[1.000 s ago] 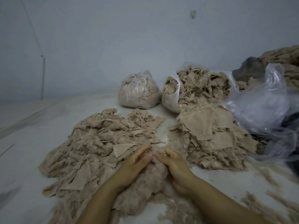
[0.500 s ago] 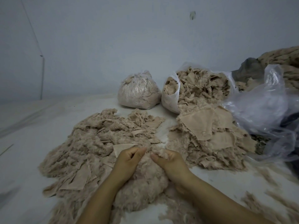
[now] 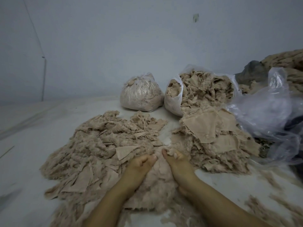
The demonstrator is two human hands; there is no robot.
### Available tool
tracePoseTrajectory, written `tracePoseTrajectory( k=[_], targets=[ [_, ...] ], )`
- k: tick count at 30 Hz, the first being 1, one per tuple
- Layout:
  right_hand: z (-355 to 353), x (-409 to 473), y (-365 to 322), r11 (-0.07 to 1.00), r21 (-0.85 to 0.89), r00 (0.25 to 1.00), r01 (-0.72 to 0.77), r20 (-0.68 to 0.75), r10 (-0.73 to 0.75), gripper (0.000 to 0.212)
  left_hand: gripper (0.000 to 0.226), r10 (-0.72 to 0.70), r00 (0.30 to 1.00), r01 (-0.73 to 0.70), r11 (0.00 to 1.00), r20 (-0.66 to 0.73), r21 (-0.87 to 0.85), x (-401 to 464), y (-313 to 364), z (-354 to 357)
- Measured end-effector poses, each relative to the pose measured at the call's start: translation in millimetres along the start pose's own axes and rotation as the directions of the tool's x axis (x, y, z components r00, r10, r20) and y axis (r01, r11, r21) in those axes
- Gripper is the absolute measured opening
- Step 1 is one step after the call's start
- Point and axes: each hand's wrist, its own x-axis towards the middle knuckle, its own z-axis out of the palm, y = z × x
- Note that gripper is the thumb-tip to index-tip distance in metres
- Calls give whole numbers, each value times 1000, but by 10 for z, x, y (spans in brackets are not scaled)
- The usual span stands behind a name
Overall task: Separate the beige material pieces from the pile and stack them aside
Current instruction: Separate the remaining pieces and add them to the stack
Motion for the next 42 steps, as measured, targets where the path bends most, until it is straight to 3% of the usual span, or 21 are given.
tracePoseTrajectory(
  k=[3, 4, 6, 8, 10, 11, 13, 14, 16, 18, 19, 20, 22, 25, 27, 29, 31, 33, 36, 39, 42],
  targets=[
    [-76, 77, -31, 998, -25, 987, 65, -145, -68, 24, 34, -119, 976, 79, 975, -183, -210, 42, 6, -125],
    [-132, 101, -65, 998, -8, 984, 57, -166, -58, 15, 35, -138, 954, 72, 967, -266, -243, 71, -2, -215],
    [-265, 151, -112, 999, -44, 986, -6, -168, -2, 38, 37, -62, 925, 27, 995, -375, -98, 110, -44, -344],
    [-317, 157, -116, 991, -131, 994, -15, -113, 0, 50, 29, 72, 929, 1, 981, -363, 196, 97, -43, -319],
    [-252, 106, -119, 978, -195, 993, 72, -82, -90, 35, 12, 222, 926, -98, 922, -305, 375, 68, 11, -198],
    [-213, 95, -104, 953, -264, 981, 147, -85, -175, 24, 10, 267, 925, -157, 916, -269, 370, 50, 24, -139],
    [-142, 47, -94, 800, -515, 932, 306, -11, -363, 14, 13, 167, 978, -168, 986, -121, 5, -4, 99, -29],
    [-110, 37, -72, 693, -622, 914, 365, 98, -393, 14, 24, 84, 996, -83, 968, -9, -237, -18, 135, 10],
    [-33, -20, -17, 563, -708, 905, 426, 351, -242, 44, 39, -47, 993, 102, 821, 112, -562, -49, 140, 56],
    [1, -101, -10, 681, -628, 892, 376, 445, -81, 57, 21, -189, 978, 201, 712, 93, -673, -35, 130, 47],
    [-15, -110, -35, 765, -541, 902, 348, 415, -117, 53, 20, -255, 964, 231, 673, 73, -702, -16, 120, 23],
    [-48, -72, -54, 817, -469, 931, 336, 299, -211, 47, 23, -308, 949, 253, 636, 61, -729, -2, 129, -5],
    [-153, 3, -118, 801, -506, 941, 320, 68, -333, 28, 24, -353, 934, 273, 603, 56, -750, 23, 133, -66],
    [-177, -4, -125, 787, -580, 978, 209, 141, -155, 55, 29, -348, 930, 323, 616, 120, -719, 19, 122, -74],
    [-154, -18, -54, 782, -583, 975, 220, 142, -169, 39, 31, -339, 936, 311, 669, 96, -675, 8, 125, -30],
    [-166, 37, -59, 873, -452, 976, 184, -18, -215, 6, 31, -323, 946, 249, 700, 13, -669, 10, 126, -2],
    [-174, 60, -93, 946, -316, 991, 68, -90, -101, 23, 28, -318, 948, 236, 689, 6, -686, 13, 120, -1],
    [-147, 47, -114, 951, -308, 999, -14, -48, -1, 41, 25, -319, 946, 268, 677, 55, -686, 13, 103, -13],
    [-64, -29, -45, 971, -238, 996, -19, 84, 40, 33, 25, -275, 955, 276, 702, 108, -656, -7, 125, 20],
    [-40, 6, 23, 970, -238, 998, 56, 27, -51, 24, 20, -225, 959, 122, 874, -170, -469, 21, 89, 28],
    [-91, 51, 49, 964, -253, 995, 78, -33, -89, 28, 26, -246, 895, 62, 894, -372, -443, 64, 47, -88]
  ],
)
